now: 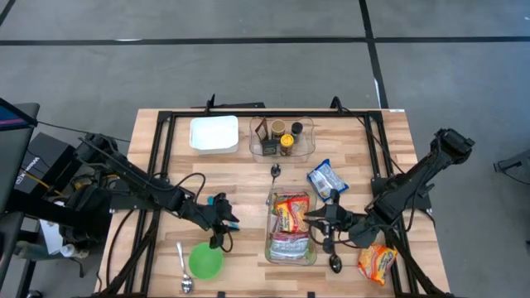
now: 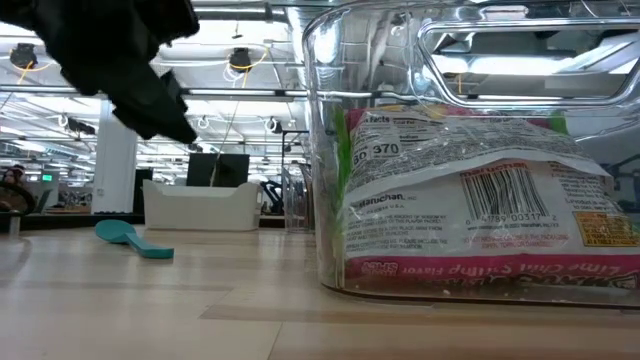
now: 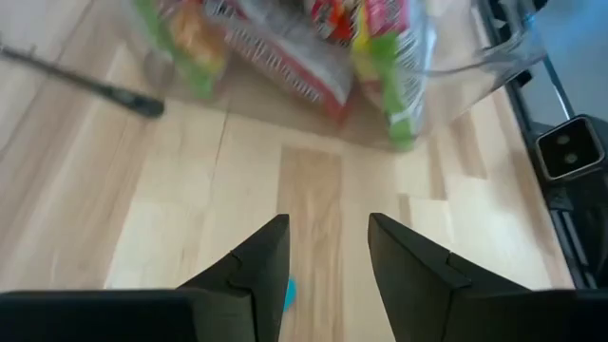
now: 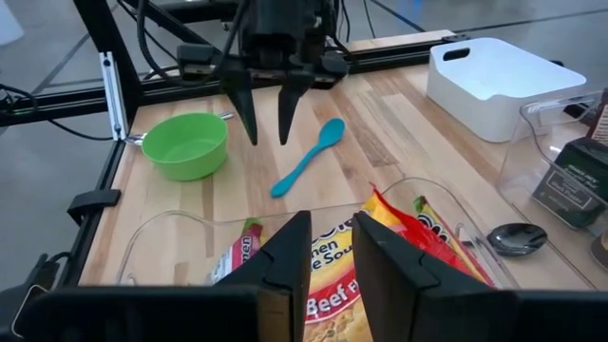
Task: Pick & Place Food Item
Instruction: Put the blue spoon into the white bin
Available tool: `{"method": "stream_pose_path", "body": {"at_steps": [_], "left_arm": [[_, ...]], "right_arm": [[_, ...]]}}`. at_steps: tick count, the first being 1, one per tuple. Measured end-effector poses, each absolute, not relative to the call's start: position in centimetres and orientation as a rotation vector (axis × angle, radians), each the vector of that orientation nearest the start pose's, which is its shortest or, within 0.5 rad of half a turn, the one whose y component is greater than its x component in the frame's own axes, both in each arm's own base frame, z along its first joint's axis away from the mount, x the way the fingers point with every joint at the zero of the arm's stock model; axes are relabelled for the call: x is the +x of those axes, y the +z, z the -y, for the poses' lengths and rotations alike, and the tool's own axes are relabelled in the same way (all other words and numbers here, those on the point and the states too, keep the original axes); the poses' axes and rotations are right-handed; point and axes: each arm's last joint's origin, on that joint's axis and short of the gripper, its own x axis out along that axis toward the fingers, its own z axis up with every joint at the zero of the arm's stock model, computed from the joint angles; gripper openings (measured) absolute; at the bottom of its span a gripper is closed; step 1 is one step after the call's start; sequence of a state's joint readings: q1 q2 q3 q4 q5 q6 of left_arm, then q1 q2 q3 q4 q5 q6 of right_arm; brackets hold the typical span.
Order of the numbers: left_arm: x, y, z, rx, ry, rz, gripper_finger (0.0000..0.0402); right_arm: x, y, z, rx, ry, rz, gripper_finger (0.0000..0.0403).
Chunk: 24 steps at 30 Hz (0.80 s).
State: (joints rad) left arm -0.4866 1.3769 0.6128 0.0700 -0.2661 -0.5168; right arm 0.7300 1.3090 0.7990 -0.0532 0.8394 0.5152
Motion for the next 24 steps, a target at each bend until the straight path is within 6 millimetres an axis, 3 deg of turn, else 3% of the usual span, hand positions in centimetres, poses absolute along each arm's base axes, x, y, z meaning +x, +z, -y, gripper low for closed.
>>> {"method": "stream_pose_path", "body": {"at_steps": [5, 13, 24], "left_arm": [[23.1, 16.9, 11.3, -0.233, -0.030, -0.700, 0.0140], [23.2, 16.9, 11.0, 0.029, -0.048, -0.669, 0.0140], [23.2, 17.0, 10.9, 0.041, -0.007, -0.649, 0.0140]], "right_arm": [[21.4, 24.5, -16.3, 0.093, -0.200, -0.358, 0.0074], [21.8, 24.5, -15.8, -0.057, -0.209, -0.367, 0.0074], [22.8, 24.5, -14.3, -0.035, -0.307, -0.354, 0.0074]]}}
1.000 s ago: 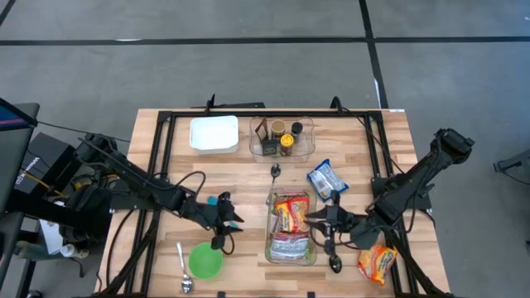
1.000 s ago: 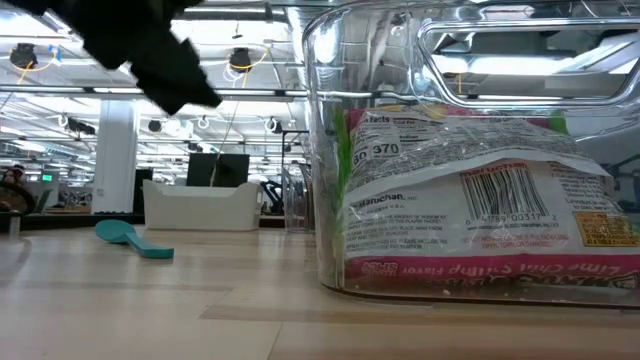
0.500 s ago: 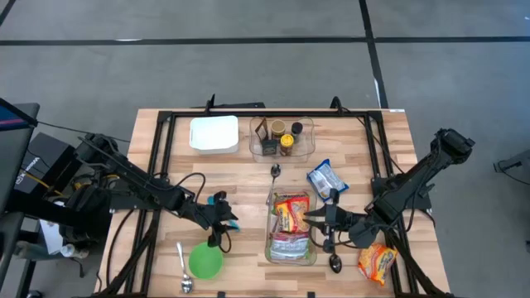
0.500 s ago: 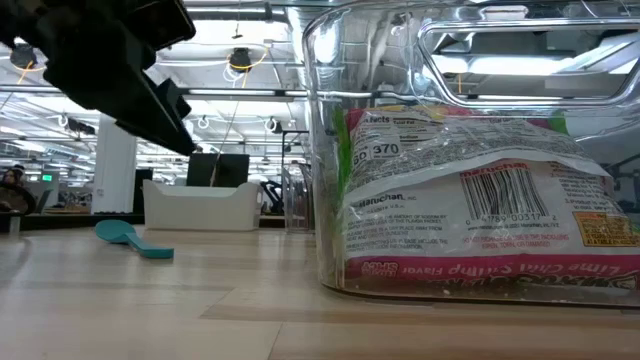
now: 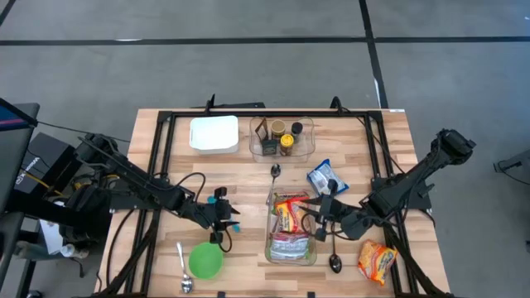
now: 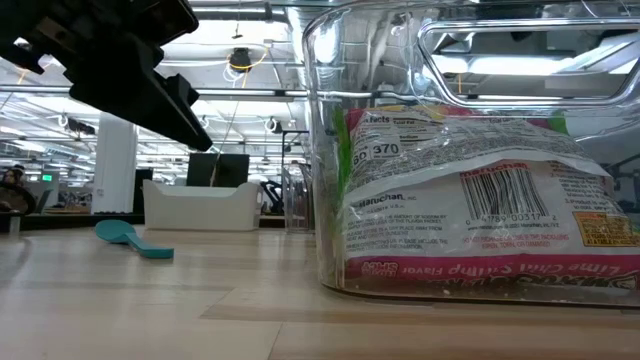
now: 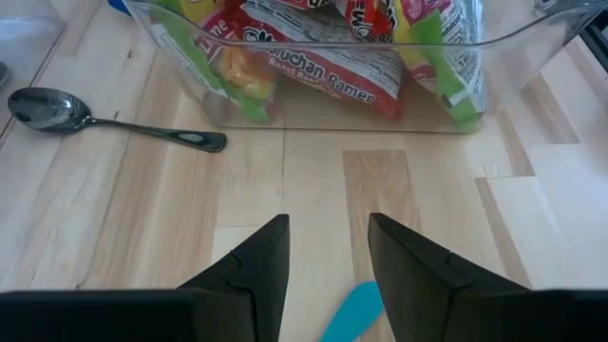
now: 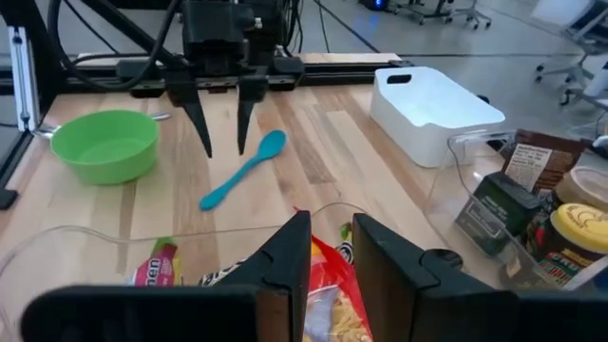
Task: Pick & Place Food Item
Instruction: Put the blue spoon into the white bin
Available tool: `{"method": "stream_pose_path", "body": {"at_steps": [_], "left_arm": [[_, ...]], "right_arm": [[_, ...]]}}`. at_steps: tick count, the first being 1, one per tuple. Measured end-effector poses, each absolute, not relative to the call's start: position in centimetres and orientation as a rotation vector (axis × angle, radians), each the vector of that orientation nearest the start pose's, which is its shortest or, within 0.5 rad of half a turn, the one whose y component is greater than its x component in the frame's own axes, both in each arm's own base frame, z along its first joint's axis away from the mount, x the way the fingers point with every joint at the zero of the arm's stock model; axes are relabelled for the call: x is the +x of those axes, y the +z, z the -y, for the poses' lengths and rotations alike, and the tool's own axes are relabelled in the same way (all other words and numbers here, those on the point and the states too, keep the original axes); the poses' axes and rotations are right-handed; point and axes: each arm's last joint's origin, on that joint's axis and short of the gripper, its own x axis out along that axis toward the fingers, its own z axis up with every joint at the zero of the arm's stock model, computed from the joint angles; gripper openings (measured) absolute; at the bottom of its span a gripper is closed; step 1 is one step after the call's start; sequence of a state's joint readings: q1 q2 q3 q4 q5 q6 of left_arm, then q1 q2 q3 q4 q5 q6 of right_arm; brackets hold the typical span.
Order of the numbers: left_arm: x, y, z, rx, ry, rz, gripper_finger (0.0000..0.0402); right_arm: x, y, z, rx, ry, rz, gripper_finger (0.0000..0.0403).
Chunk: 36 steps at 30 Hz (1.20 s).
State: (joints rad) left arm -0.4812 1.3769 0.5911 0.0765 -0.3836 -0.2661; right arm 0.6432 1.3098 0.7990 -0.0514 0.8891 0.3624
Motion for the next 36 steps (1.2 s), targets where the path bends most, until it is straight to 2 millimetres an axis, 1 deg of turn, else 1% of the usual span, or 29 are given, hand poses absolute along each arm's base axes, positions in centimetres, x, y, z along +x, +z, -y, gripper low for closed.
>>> {"method": "stream_pose_path", "body": {"at_steps": [10, 19, 24, 26, 29, 34, 36], "left_arm": [[23.3, 17.0, 10.9, 0.038, -0.009, -0.646, 0.0140], [23.5, 17.4, 11.1, 0.018, -0.016, -0.607, 0.0140], [23.6, 17.5, 11.1, 0.012, -0.019, -0.596, 0.0140], [23.6, 17.5, 11.1, 0.011, -0.019, -0.593, 0.0140], [23.6, 17.5, 11.1, 0.010, -0.019, -0.593, 0.0140], [23.6, 17.5, 11.1, 0.010, -0.019, -0.593, 0.0140], [23.6, 17.5, 11.1, 0.011, -0.019, -0.592, 0.0140]], "right_arm": [[22.9, 24.6, -14.2, 0.003, -0.312, -0.341, 0.0074], [22.9, 24.6, -14.0, 0.003, -0.319, -0.346, 0.0074], [23.0, 24.5, -14.2, -0.010, -0.257, -0.373, 0.0074], [23.0, 24.5, -14.3, -0.034, -0.206, -0.387, 0.0074], [23.2, 24.9, -14.8, -0.056, -0.074, -0.379, 0.0074], [23.8, 26.3, -15.6, -0.095, 0.206, -0.274, 0.0074], [23.8, 26.8, -15.3, -0.108, 0.264, -0.250, 0.0074]]}}
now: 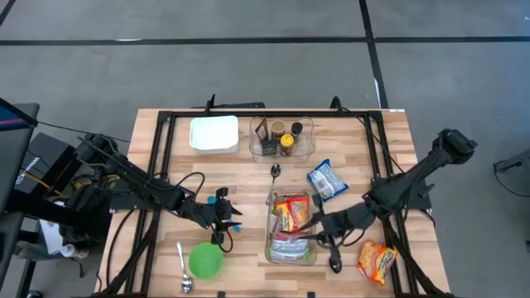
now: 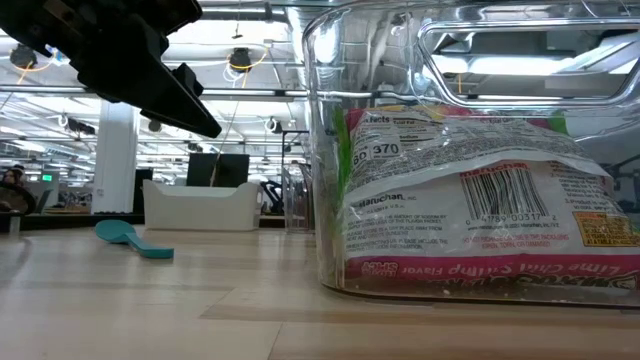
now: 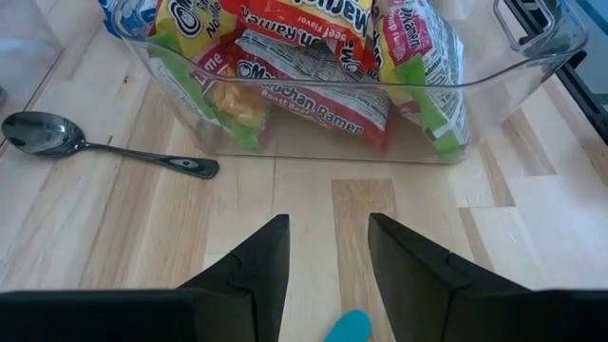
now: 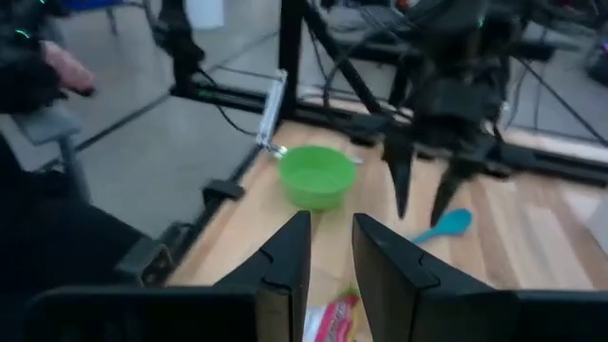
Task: Pick & Place Food Item
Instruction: Put the blue spoon into the white bin
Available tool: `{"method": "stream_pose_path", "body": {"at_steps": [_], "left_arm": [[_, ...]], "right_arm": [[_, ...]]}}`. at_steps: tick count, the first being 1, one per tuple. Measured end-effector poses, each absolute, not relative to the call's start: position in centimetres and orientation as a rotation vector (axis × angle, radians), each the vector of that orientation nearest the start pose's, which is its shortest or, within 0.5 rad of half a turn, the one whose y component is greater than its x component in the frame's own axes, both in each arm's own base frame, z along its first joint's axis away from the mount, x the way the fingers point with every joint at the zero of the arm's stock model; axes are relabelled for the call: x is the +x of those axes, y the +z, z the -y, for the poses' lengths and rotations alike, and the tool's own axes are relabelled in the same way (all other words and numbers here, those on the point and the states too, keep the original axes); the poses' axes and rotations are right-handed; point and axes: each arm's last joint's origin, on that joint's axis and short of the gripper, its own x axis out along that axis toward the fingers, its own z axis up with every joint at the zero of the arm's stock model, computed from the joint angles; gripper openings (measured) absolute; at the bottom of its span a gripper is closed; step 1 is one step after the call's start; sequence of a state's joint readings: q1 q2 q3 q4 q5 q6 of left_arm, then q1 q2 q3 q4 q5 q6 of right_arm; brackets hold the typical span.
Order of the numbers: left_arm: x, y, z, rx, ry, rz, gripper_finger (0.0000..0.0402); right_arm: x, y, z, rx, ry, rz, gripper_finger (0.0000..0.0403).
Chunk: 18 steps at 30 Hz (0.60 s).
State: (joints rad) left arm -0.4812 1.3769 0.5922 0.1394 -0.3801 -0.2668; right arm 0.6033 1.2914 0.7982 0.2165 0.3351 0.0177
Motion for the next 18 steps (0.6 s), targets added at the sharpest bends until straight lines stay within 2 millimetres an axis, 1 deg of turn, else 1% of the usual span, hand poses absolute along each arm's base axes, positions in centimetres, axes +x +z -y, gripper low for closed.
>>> {"method": "stream_pose_path", "body": {"at_steps": [4, 8, 13, 18], "left_arm": [[23.6, 17.5, 11.1, 0.011, -0.018, -0.592, 0.0140], [23.6, 17.5, 11.1, 0.011, -0.017, -0.592, 0.0140], [23.6, 17.5, 11.1, 0.011, -0.017, -0.592, 0.0140], [23.6, 17.5, 11.1, 0.011, -0.017, -0.592, 0.0140]], "right_arm": [[23.6, 27.5, -13.8, -0.098, 0.232, -0.242, 0.0074], [22.8, 27.7, -11.8, -0.092, 0.186, -0.223, 0.0074], [20.9, 28.2, -9.2, -0.082, 0.132, -0.180, 0.0074], [18.7, 28.1, -7.3, -0.062, 0.077, -0.175, 0.0074]]}}
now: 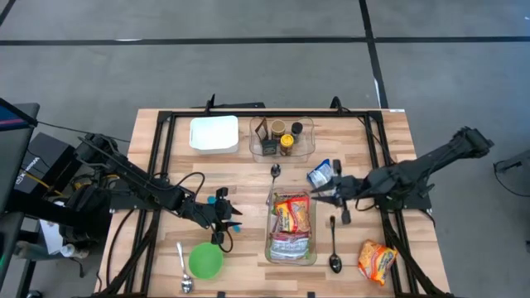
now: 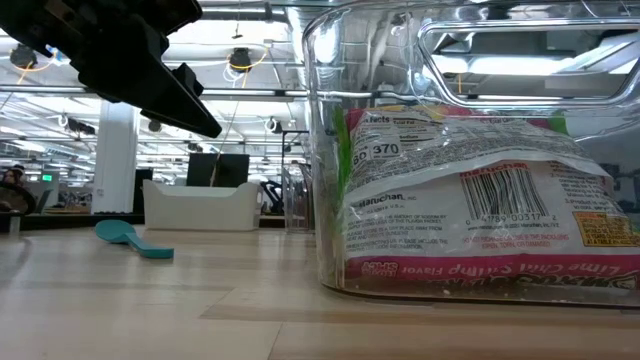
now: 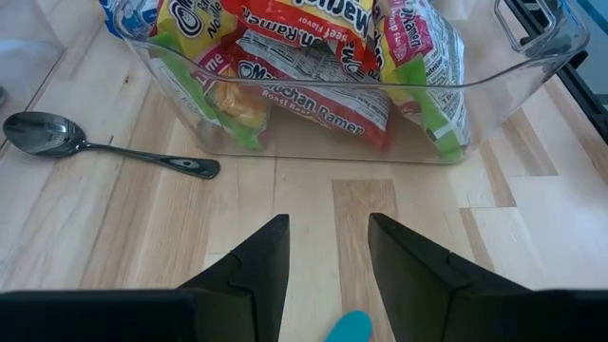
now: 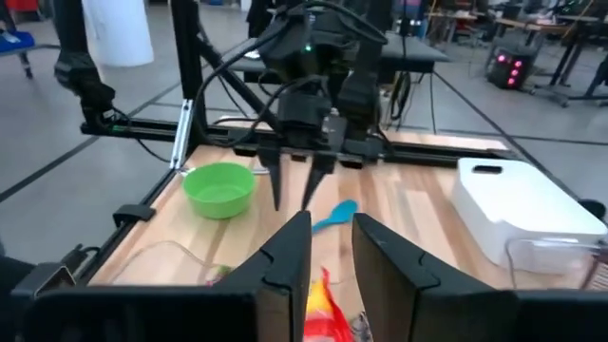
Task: Pick & Place Food Item
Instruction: Put the blue spoon into the white bin
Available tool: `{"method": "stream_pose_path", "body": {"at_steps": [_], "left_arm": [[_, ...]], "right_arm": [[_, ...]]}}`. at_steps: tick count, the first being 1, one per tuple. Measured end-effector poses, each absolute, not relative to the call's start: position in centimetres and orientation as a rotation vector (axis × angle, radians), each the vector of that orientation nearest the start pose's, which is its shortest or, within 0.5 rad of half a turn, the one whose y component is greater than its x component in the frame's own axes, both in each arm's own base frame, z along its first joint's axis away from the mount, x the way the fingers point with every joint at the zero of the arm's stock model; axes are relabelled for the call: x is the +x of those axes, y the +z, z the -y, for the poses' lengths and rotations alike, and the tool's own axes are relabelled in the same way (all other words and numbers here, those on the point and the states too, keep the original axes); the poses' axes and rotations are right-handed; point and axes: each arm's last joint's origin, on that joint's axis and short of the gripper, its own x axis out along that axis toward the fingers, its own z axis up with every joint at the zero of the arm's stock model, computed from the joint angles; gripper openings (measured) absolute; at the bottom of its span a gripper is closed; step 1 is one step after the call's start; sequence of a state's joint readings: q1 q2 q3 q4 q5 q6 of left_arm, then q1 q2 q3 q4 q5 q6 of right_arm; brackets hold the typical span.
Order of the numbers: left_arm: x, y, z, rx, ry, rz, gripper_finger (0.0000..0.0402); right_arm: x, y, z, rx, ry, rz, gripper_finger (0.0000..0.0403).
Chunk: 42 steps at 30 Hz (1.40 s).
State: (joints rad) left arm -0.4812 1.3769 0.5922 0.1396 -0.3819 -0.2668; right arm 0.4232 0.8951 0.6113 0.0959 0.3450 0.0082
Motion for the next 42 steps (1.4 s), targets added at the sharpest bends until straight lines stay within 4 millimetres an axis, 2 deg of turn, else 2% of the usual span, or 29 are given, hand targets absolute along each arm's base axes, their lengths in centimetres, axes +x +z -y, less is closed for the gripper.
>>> {"method": "stream_pose_path", "body": {"at_steps": [7, 16, 42], "left_arm": [[23.6, 17.5, 11.1, 0.011, -0.018, -0.592, 0.0140], [23.6, 17.5, 11.1, 0.011, -0.017, -0.591, 0.0140], [23.6, 17.5, 11.1, 0.009, -0.019, -0.589, 0.0140]], "right_arm": [[16.6, 26.2, -5.7, -0.050, 0.036, -0.171, 0.0074], [15.6, 22.8, -4.3, 0.022, -0.025, -0.172, 0.0074], [16.4, 20.7, -4.6, -0.019, -0.027, -0.254, 0.0074]]}}
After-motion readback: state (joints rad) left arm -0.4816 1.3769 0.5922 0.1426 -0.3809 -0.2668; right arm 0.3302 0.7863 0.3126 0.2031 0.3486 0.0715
